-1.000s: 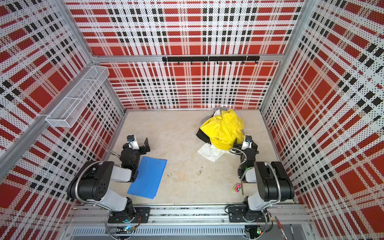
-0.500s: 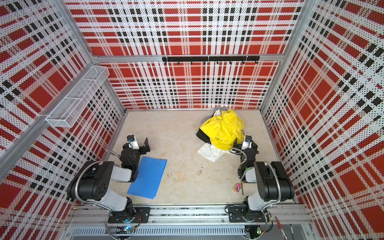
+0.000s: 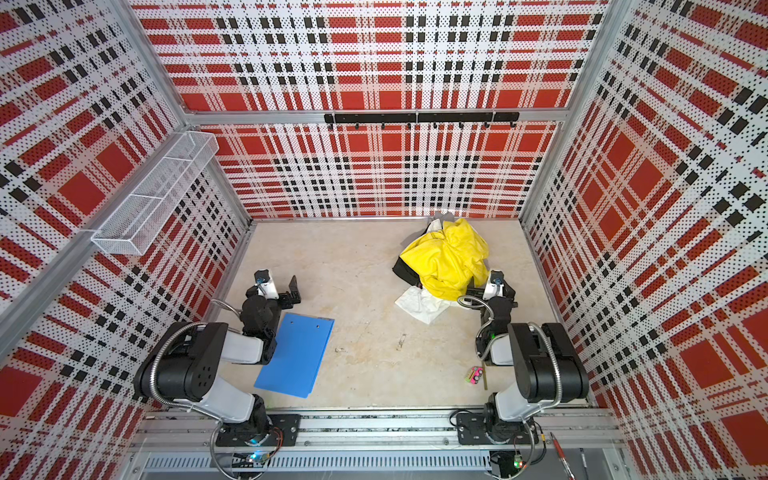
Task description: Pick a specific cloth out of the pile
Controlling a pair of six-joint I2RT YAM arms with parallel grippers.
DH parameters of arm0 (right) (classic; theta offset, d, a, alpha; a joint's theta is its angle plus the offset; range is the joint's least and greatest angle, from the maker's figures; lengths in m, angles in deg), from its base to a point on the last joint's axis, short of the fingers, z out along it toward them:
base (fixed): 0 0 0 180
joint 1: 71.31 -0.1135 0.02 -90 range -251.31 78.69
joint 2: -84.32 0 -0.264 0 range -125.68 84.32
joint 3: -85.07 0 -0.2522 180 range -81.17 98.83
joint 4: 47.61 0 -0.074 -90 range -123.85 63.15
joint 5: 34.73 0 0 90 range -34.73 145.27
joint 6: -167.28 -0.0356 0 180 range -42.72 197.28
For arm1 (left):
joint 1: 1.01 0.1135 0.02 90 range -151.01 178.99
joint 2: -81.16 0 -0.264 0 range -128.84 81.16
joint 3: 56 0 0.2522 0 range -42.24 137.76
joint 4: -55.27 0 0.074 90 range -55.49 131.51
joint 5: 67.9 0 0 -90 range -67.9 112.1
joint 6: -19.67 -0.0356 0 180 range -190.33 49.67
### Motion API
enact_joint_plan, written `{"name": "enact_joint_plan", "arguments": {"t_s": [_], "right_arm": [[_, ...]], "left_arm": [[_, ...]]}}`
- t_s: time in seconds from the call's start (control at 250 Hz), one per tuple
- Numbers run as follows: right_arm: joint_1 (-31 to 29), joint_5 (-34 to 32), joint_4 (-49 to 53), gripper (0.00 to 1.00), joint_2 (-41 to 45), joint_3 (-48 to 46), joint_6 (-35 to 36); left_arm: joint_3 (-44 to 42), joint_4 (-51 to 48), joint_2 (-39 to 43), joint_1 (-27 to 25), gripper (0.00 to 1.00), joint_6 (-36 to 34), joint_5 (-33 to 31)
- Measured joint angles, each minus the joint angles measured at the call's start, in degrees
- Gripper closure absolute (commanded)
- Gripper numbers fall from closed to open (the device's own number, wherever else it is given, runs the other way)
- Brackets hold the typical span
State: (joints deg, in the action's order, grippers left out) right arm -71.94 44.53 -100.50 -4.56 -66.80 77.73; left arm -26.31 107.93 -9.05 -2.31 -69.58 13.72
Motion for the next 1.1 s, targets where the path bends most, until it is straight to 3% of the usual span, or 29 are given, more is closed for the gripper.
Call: {"name": "enact_joint_plan", "arguments": {"t_s": [0.16, 0.32, 0.492, 0.632, 0.748, 0.892, 1.101], "right_arm": [[0.0, -0.85, -1.95, 0.0, 0.09, -0.85, -0.09], [0.0, -1.79, -0.74, 0.0, 5.22, -2.93, -0.33], [-0.07, -3.63, 10.82, 0.0, 18.12, -1.05, -3.28], [-0.5, -3.61, 21.35, 0.0, 25.79, 2.82, -7.43], [-3.28, -3.96, 31.47, 0.0, 29.05, 7.63, -11.58], [-11.63, -6.99, 41.27, 0.0, 29.59, 14.03, -13.35], [-21.49, -9.7, 52.33, 0.0, 22.82, 26.62, -12.57]], "left_arm": [[0.0, -0.57, 0.68, -0.28, 0.01, -0.02, -0.44], [0.26, -5.03, 6.8, -2.45, 0.01, -1.14, -3.3], [4.04, -14.69, 15.82, -7.04, 0.01, -1.86, -6.19], [11.19, -25.55, 22.64, -9.38, 0.01, 3.23, -5.46], [19.96, -36.54, 25.24, -10.38, 0.01, 9.16, -1.4], [29.38, -50.21, 26.69, -12.41, 0.01, 13.97, 5.29], [43.56, -69.31, 26.05, -13.86, 0.01, 16.72, 18.49]]}}
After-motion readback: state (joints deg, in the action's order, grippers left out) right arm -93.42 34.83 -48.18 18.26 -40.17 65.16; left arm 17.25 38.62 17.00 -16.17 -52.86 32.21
